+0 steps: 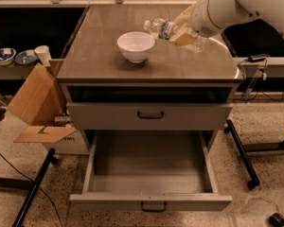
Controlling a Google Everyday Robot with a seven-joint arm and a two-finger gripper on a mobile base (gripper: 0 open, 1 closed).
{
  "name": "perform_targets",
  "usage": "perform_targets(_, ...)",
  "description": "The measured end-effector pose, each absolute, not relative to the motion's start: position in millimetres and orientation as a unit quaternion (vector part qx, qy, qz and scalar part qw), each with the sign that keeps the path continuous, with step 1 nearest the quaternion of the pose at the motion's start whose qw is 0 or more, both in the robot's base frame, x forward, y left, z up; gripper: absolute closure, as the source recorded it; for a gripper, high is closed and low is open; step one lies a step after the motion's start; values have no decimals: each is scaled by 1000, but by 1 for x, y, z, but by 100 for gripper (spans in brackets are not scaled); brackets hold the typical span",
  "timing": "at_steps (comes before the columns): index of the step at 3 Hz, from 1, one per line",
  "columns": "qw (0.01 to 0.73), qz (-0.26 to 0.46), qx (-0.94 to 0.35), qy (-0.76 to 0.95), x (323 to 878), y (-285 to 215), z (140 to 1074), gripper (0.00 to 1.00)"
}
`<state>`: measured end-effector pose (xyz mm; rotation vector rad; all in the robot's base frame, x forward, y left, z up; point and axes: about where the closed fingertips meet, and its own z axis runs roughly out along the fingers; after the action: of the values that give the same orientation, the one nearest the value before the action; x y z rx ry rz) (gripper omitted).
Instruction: Pick water bottle from middle drawer and place on counter
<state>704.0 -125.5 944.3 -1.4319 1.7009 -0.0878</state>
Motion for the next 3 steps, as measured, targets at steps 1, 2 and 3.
perform_targets(1, 449, -26, -547, 706, 720, -137, 934, 100)
perform_targets(2, 444, -24, -523, 727, 733, -148, 920, 100)
perform_targets(3, 431, -29, -502, 749, 743, -159, 908, 100)
